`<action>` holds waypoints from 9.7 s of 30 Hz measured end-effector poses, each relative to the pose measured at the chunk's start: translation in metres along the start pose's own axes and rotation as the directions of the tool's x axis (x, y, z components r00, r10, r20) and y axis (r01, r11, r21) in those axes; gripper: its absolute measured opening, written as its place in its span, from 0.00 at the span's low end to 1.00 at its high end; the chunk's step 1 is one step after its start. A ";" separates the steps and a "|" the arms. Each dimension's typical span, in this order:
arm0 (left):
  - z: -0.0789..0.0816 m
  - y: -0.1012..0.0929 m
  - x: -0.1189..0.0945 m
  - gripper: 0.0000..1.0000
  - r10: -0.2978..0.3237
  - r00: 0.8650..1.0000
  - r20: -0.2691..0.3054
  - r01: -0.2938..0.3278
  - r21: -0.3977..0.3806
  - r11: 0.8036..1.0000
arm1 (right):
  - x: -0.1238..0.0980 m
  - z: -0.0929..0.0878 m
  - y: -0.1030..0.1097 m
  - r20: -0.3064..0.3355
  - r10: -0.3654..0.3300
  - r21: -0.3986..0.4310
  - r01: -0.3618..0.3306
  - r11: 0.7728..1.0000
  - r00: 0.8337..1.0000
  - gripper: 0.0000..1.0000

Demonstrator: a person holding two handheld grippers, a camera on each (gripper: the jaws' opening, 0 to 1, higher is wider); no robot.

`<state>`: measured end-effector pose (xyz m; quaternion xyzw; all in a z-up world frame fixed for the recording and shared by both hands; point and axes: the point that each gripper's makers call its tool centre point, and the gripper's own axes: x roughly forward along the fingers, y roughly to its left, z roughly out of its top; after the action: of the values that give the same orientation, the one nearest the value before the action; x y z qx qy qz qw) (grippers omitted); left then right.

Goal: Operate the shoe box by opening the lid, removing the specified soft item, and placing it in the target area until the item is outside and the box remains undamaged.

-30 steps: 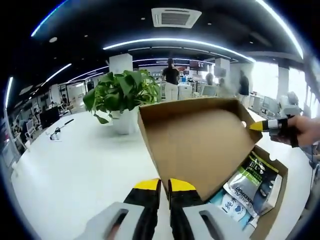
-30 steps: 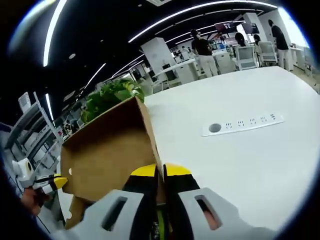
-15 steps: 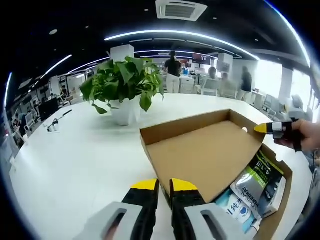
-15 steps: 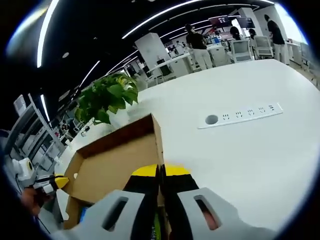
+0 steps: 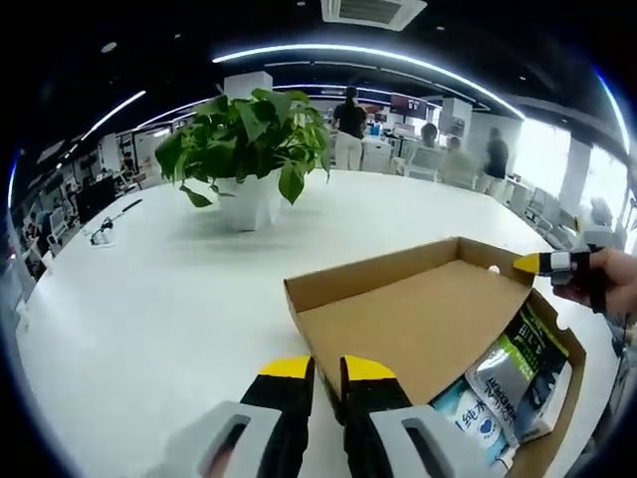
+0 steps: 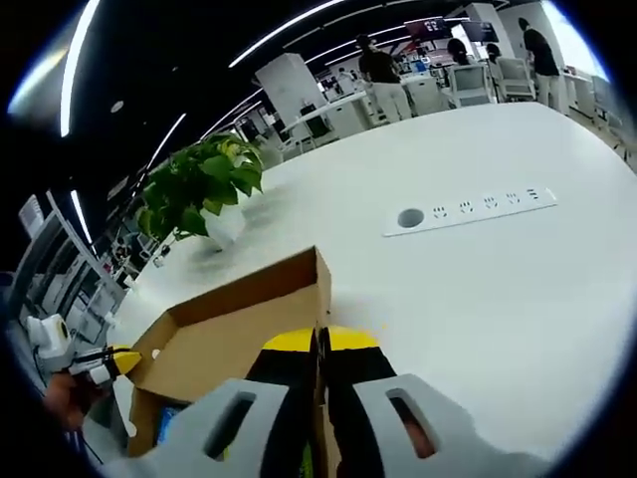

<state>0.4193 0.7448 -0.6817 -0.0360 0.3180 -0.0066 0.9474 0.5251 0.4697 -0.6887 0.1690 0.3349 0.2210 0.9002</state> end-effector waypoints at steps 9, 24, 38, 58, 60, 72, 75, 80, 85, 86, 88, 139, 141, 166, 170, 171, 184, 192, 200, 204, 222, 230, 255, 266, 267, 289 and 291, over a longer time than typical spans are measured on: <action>0.001 0.001 -0.001 0.10 -0.002 1.000 -0.001 0.002 -0.038 0.999 | 0.001 -0.004 0.000 -0.023 -0.002 0.000 0.002 1.000 1.000 0.02; 0.001 -0.001 -0.019 0.12 -0.035 0.999 0.033 0.036 -0.031 0.999 | -0.028 -0.012 -0.006 -0.039 0.023 -0.009 -0.024 1.000 0.999 0.11; -0.003 -0.005 -0.057 0.13 -0.038 0.995 0.089 0.043 -0.051 0.998 | -0.075 -0.023 -0.011 -0.021 0.054 -0.051 -0.056 0.997 0.998 0.16; -0.028 -0.035 -0.109 0.14 -0.078 0.991 0.112 0.083 -0.046 0.995 | -0.127 -0.043 -0.002 0.003 0.139 -0.101 -0.138 0.985 0.990 0.21; -0.031 -0.041 -0.112 0.14 -0.085 0.990 0.110 0.090 -0.040 0.995 | -0.129 -0.043 -0.003 0.006 0.143 -0.105 -0.141 0.984 0.990 0.20; -0.046 -0.069 -0.124 0.18 -0.132 0.986 0.101 0.138 -0.049 0.989 | -0.144 -0.064 0.005 -0.017 0.178 -0.137 -0.179 0.974 0.984 0.24; -0.050 -0.073 -0.124 0.18 -0.144 0.985 0.093 0.148 -0.046 0.988 | -0.147 -0.068 0.006 -0.023 0.183 -0.140 -0.185 0.973 0.983 0.24; -0.054 -0.076 -0.127 0.18 -0.156 0.985 0.080 0.160 -0.046 0.986 | -0.148 -0.072 0.010 -0.029 0.190 -0.143 -0.192 0.971 0.981 0.24; -0.056 -0.081 -0.129 0.18 -0.170 0.982 0.078 0.173 -0.035 0.984 | -0.143 -0.074 0.018 -0.034 0.196 -0.141 -0.199 0.970 0.980 0.24; -0.057 -0.082 -0.129 0.18 -0.172 0.982 0.077 0.176 -0.036 0.984 | -0.142 -0.075 0.019 -0.037 0.198 -0.142 -0.201 0.969 0.979 0.24; -0.060 -0.083 -0.130 0.18 -0.179 0.981 0.075 0.183 -0.045 0.982 | -0.139 -0.077 0.022 -0.047 0.196 -0.148 -0.201 0.968 0.979 0.24; -0.071 -0.083 -0.124 0.19 -0.218 0.975 0.051 0.222 -0.119 0.968 | -0.083 -0.132 0.045 -0.310 -0.080 -0.495 -0.089 0.864 0.947 0.30; -0.071 -0.084 -0.122 0.19 -0.221 0.974 0.049 0.225 -0.118 0.967 | -0.083 -0.132 0.048 -0.313 -0.061 -0.481 -0.103 0.870 0.948 0.30; -0.088 -0.145 -0.048 0.23 -0.361 0.913 -0.189 0.324 -0.201 0.925 | -0.099 -0.121 0.030 -0.262 -0.086 -0.463 -0.047 0.885 0.961 0.35; -0.090 -0.144 -0.039 0.23 -0.372 0.906 -0.204 0.315 -0.264 0.912 | -0.100 -0.120 0.030 -0.252 -0.079 -0.456 -0.046 0.889 0.964 0.34; -0.090 -0.145 -0.038 0.23 -0.376 0.905 -0.198 0.316 -0.279 0.907 | -0.100 -0.120 0.029 -0.250 -0.079 -0.455 -0.045 0.889 0.965 0.34; -0.095 -0.157 -0.027 0.15 -0.443 0.880 -0.168 0.333 -0.445 0.831 | -0.102 -0.128 0.029 -0.244 -0.062 -0.426 -0.050 0.903 0.968 0.33; -0.097 -0.153 -0.023 0.02 -0.419 0.891 -0.173 0.292 -0.489 0.822 | -0.102 -0.127 0.029 -0.243 -0.062 -0.415 -0.046 0.909 0.968 0.31; -0.094 -0.148 -0.031 0.00 -0.416 0.894 -0.165 0.309 -0.444 0.841 | -0.102 -0.126 0.030 -0.247 -0.058 -0.413 -0.051 0.909 0.967 0.32; -0.096 -0.145 -0.032 0.00 -0.410 0.893 -0.184 0.304 -0.424 0.853 | -0.096 -0.126 0.031 -0.255 -0.054 -0.410 -0.058 0.910 0.965 0.33; -0.099 -0.149 -0.034 0.01 -0.449 0.871 -0.200 0.345 -0.404 0.848 | -0.078 -0.125 0.023 -0.300 -0.021 -0.224 -0.049 0.973 0.954 0.16; -0.097 -0.151 -0.031 0.02 -0.463 0.865 -0.195 0.348 -0.432 0.832 | -0.081 -0.122 0.026 -0.252 0.042 -0.099 -0.068 0.993 0.967 0.01; -0.074 -0.152 -0.057 0.00 -0.453 0.884 -0.113 0.370 -0.422 0.828 | -0.102 -0.110 0.047 -0.177 0.128 -0.058 -0.140 0.988 0.976 0.00; -0.045 -0.186 -0.072 0.00 -0.497 0.865 -0.070 0.440 -0.371 0.818 | -0.133 -0.089 0.027 -0.070 0.126 0.018 -0.125 0.992 0.990 0.00; -0.043 -0.189 -0.073 0.00 -0.501 0.863 -0.069 0.446 -0.365 0.818 | -0.136 -0.088 0.025 -0.065 0.124 0.022 -0.123 0.992 0.990 0.00; -0.051 -0.344 -0.085 0.00 -0.657 0.729 -0.194 0.632 -0.180 0.754 | -0.246 -0.088 -0.090 0.086 -0.025 0.198 0.008 0.980 0.996 0.00; -0.054 -0.353 -0.084 0.00 -0.664 0.718 -0.209 0.641 -0.173 0.748 | -0.254 -0.091 -0.100 0.092 -0.040 0.210 0.020 0.978 0.995 0.00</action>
<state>0.3232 0.3920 -0.6481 -0.1863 0.4047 -0.3306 0.8320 0.3201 0.2695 -0.6649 0.2679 0.3151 0.1626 0.8958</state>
